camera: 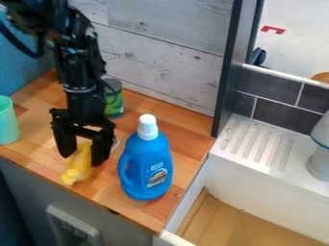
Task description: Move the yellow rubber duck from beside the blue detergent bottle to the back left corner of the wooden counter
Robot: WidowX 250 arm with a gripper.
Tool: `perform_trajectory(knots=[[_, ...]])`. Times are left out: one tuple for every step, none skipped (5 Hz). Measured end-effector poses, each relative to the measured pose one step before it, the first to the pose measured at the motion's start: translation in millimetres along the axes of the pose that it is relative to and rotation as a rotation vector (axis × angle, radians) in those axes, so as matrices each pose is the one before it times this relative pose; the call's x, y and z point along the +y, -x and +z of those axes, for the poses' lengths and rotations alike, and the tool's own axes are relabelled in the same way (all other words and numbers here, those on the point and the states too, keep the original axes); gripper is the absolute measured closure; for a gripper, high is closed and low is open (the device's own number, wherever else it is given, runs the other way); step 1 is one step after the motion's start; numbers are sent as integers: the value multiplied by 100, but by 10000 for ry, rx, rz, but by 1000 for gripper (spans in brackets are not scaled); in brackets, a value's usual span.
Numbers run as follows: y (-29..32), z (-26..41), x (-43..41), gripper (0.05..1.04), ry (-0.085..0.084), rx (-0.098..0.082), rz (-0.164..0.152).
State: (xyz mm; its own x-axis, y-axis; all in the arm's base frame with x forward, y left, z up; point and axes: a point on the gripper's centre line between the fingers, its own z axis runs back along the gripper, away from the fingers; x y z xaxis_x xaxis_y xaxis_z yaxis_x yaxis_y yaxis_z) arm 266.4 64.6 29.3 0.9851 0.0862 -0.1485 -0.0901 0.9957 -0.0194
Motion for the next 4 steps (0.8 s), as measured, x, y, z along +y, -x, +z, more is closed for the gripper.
perform_trajectory(knots=[[-124, -1307, 242, 124, -196, 256, 212], [139, -337, 184, 382, -114, 150, 23], [472, 951, 25, 582, 97, -161, 57], [350, 4057, 432, 666, 55, -1315, 110]])
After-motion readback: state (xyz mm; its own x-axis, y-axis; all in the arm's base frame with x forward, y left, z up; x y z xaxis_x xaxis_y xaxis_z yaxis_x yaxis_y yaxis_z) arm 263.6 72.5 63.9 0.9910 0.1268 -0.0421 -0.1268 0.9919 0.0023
